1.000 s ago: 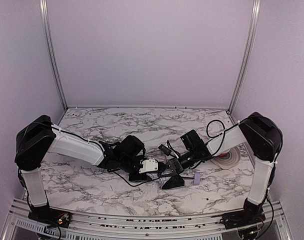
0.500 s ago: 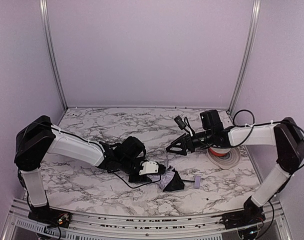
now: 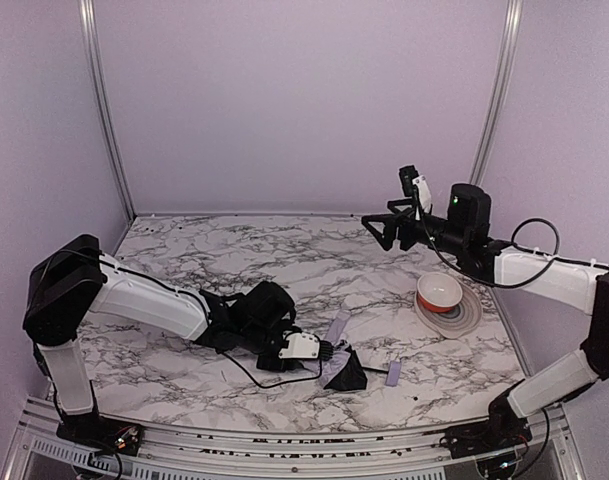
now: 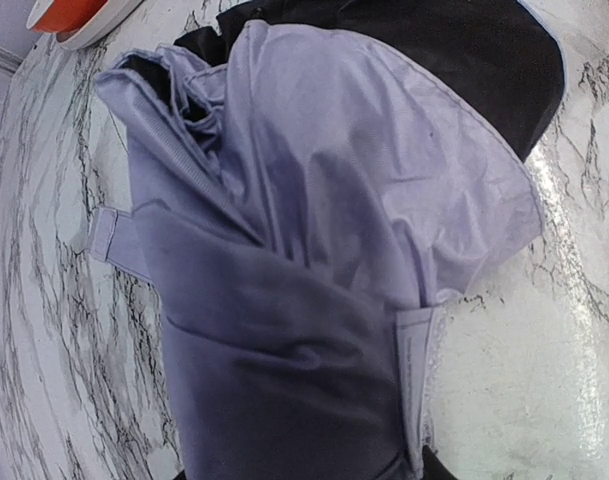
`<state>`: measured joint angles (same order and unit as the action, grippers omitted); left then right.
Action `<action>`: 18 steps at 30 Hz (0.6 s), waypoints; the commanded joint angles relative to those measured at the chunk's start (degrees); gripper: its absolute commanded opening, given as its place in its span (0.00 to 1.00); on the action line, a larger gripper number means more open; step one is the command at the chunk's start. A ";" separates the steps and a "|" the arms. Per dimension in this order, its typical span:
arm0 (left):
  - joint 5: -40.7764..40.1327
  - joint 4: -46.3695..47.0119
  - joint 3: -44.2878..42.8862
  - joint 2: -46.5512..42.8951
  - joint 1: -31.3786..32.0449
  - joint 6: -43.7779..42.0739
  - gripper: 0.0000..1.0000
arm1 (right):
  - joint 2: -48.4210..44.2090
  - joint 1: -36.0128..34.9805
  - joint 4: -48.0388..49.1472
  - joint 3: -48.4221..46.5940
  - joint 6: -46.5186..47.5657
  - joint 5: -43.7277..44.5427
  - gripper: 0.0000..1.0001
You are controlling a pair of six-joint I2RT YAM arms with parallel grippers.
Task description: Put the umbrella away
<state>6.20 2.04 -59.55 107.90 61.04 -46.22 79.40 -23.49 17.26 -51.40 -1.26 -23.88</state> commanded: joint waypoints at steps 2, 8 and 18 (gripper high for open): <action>-2.80 -9.70 3.17 1.21 1.82 -2.64 0.00 | 3.37 2.19 -1.51 -5.26 -3.34 -4.37 0.80; -4.39 -9.78 3.13 1.30 2.22 -2.64 0.00 | 10.46 -2.06 -29.20 -9.77 -8.08 11.24 0.67; -3.15 -10.83 1.90 1.35 2.33 -2.69 0.00 | 31.78 -9.24 -51.66 -27.34 5.97 15.35 0.69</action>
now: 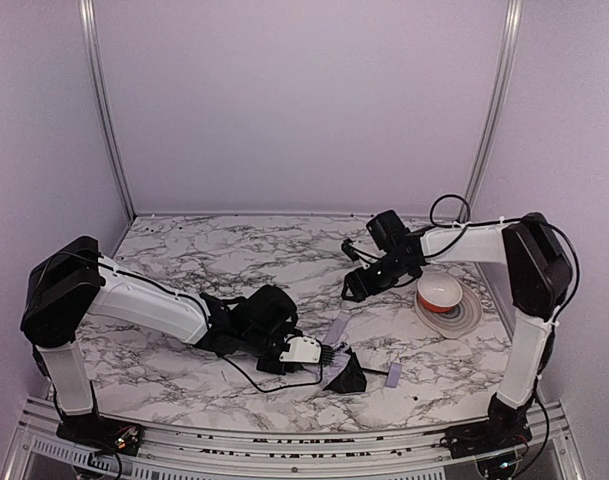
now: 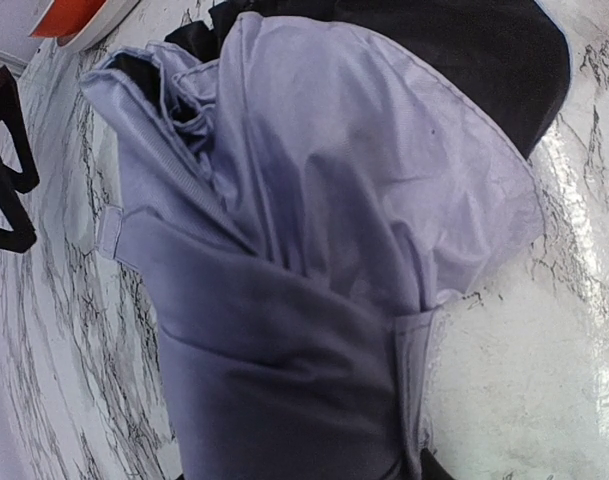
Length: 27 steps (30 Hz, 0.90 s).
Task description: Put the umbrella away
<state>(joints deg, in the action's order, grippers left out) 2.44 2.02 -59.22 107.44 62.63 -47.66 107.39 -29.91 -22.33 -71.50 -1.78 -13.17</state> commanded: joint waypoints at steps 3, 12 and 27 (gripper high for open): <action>0.85 -11.25 0.98 2.22 0.75 -1.20 0.00 | 7.25 -5.92 -15.34 -10.82 8.39 8.38 0.65; 1.54 -12.24 0.16 2.77 0.74 -1.56 0.00 | 9.07 -7.88 -21.79 -13.35 10.59 9.42 0.61; 1.43 -12.70 0.07 3.03 0.79 -1.44 0.00 | 13.73 -9.29 -19.80 -12.51 13.58 3.11 0.32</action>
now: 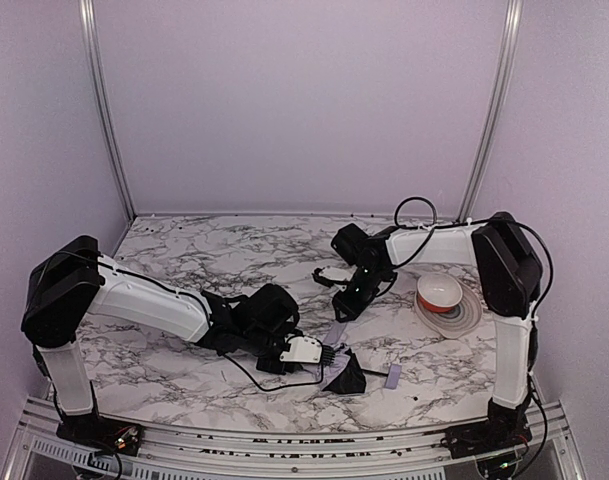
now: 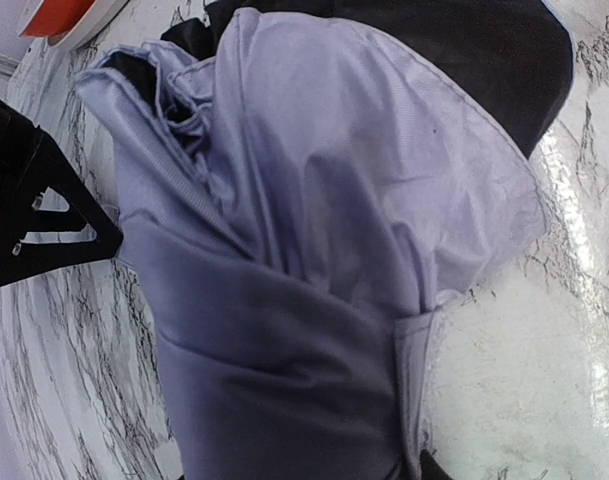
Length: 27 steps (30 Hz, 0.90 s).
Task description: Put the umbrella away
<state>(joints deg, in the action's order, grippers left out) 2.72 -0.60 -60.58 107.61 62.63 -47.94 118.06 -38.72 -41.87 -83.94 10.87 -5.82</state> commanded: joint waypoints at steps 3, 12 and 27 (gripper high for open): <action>0.95 -10.07 1.47 2.86 0.74 -1.11 0.00 | 2.82 -0.40 -0.82 -0.22 0.74 -5.51 0.12; 0.81 -10.19 1.43 3.04 0.77 -1.02 0.00 | -0.80 0.35 -0.03 0.05 -0.18 -6.23 0.00; 9.26 -18.81 -3.83 -0.58 1.43 2.13 0.00 | -9.80 5.08 20.66 2.37 -5.36 2.80 0.00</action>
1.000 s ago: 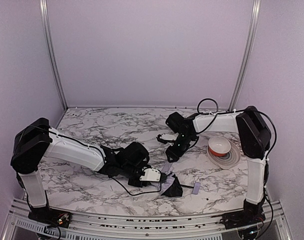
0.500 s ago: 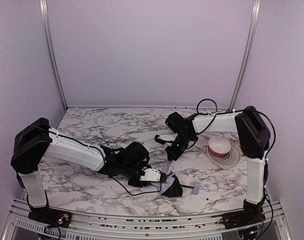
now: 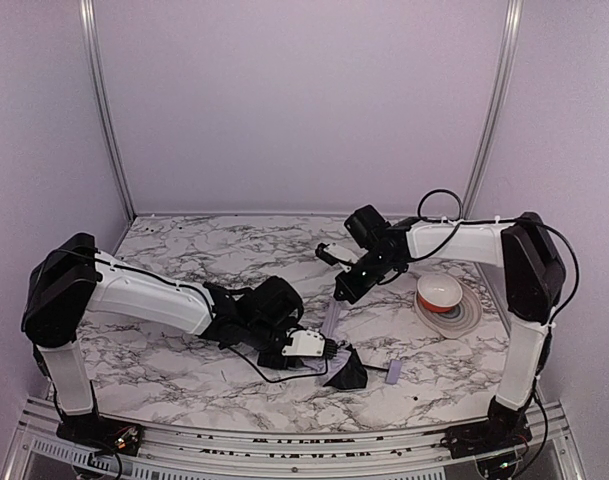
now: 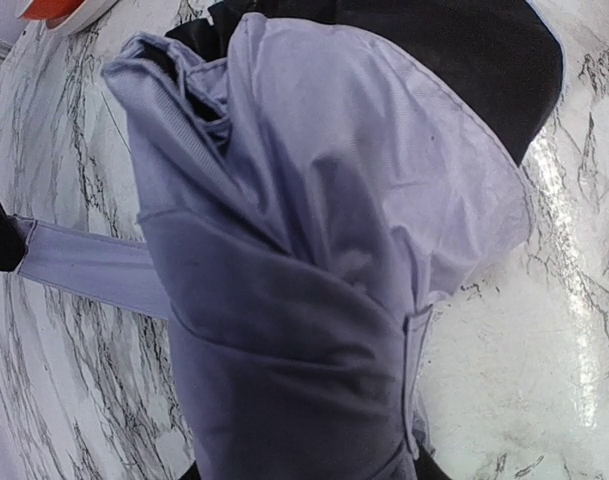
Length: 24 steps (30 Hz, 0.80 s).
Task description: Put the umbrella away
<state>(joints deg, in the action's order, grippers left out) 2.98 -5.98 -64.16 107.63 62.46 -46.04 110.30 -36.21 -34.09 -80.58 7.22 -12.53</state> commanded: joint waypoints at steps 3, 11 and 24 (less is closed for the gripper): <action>10.96 -15.99 -2.03 0.41 2.15 0.59 0.00 | -1.21 3.94 15.37 -2.64 -1.58 10.93 0.00; 14.68 -19.04 -4.65 4.56 2.58 2.70 0.00 | 1.24 4.39 16.35 -8.53 -1.84 12.06 0.00; 30.01 -17.59 -12.29 14.65 -6.22 28.70 0.00 | -16.50 4.07 18.48 7.10 -10.61 -11.39 0.00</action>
<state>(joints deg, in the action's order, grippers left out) 18.55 -13.61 -78.91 118.30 56.10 -27.18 99.83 -33.67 -26.94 -75.24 1.30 -20.18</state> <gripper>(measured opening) 0.378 0.007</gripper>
